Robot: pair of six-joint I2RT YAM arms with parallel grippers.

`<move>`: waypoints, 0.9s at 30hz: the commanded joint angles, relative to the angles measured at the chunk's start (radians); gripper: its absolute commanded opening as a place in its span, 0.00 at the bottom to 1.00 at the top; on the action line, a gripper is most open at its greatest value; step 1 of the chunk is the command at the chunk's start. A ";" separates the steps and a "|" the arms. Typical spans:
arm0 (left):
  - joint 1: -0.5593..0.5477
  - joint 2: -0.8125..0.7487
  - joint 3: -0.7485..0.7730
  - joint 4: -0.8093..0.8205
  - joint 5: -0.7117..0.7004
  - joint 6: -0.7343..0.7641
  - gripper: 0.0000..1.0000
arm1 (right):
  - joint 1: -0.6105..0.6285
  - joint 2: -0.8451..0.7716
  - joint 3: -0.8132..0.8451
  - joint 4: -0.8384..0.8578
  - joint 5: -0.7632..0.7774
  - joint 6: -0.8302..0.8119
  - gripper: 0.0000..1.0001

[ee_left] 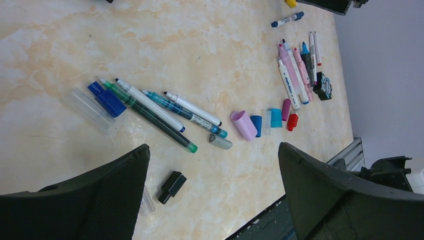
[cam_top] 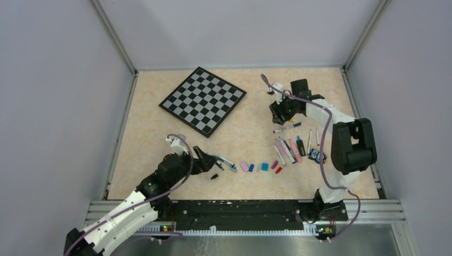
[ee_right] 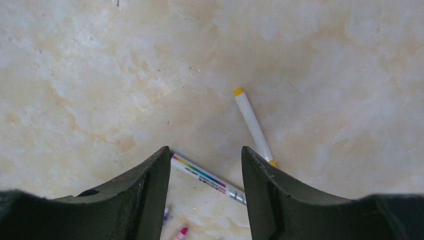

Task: Open the pen caps
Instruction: Pick up the pen from the center of the board.

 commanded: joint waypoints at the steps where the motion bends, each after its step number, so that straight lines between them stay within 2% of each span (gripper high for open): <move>1: 0.006 -0.008 0.020 -0.002 -0.011 0.012 0.99 | 0.009 -0.016 0.096 -0.126 -0.082 -0.435 0.53; 5: 0.006 -0.016 0.019 -0.008 -0.003 0.005 0.99 | 0.008 0.091 0.220 -0.234 -0.010 -0.546 0.53; 11: 0.007 -0.039 0.012 -0.026 -0.015 0.001 0.99 | 0.007 0.197 0.312 -0.330 -0.006 -0.588 0.51; 27: 0.006 -0.027 0.011 -0.019 -0.021 0.003 0.99 | -0.022 0.318 0.373 -0.353 0.059 -0.595 0.31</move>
